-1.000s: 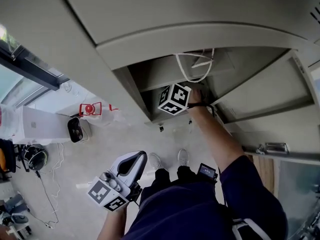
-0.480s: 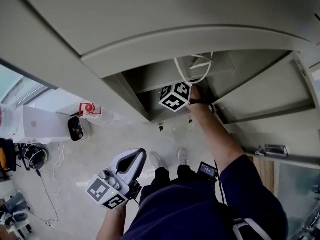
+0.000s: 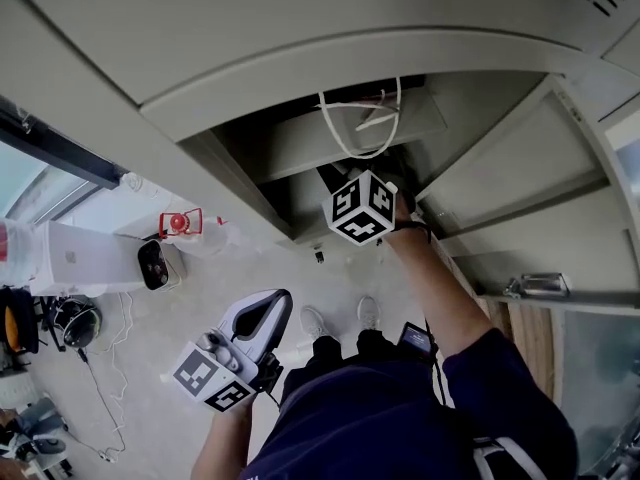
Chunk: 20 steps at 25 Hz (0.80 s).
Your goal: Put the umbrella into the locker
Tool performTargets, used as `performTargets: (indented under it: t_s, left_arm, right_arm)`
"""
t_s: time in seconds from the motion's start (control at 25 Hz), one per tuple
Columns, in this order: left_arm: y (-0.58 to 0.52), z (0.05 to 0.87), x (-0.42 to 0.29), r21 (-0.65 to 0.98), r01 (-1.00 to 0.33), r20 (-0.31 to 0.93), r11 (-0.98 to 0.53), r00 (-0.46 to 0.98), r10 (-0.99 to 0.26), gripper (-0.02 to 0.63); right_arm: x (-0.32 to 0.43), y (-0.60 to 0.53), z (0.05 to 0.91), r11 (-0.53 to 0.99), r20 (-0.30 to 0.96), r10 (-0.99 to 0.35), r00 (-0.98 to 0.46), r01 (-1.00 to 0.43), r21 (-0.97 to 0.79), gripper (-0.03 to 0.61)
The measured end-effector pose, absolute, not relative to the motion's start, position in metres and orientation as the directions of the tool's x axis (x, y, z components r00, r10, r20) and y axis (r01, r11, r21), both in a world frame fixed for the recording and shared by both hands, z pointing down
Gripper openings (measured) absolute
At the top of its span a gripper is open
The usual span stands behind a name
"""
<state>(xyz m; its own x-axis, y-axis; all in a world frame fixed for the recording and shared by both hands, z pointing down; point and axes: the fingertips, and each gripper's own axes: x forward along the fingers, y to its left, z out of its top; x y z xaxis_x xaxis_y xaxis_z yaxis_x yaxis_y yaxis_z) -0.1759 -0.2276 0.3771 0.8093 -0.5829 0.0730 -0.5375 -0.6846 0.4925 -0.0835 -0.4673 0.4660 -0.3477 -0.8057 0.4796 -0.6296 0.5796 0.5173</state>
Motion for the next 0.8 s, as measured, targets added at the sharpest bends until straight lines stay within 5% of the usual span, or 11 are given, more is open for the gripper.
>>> performTargets:
  t_s: [0.4, 0.52, 0.8]
  left_arm:
    - [-0.218, 0.370, -0.152, 0.472, -0.503, 0.066, -0.724, 0.839, -0.540, 0.002]
    - [-0.217, 0.371, -0.144, 0.474, -0.496, 0.068, -0.727, 0.844, -0.532, 0.002]
    - [-0.217, 0.366, -0.123, 0.462, -0.480, 0.057, -0.746, 0.855, -0.515, 0.002]
  right_arm:
    - [-0.046, -0.345, 0.441, 0.559, 0.409, -0.802, -0.437, -0.790, 0.252, 0.264]
    - [-0.039, -0.319, 0.435, 0.579, 0.399, -0.780, -0.482, -0.798, 0.167, 0.153]
    - [-0.028, -0.276, 0.418, 0.604, 0.370, -0.728, -0.577, -0.795, -0.050, 0.031]
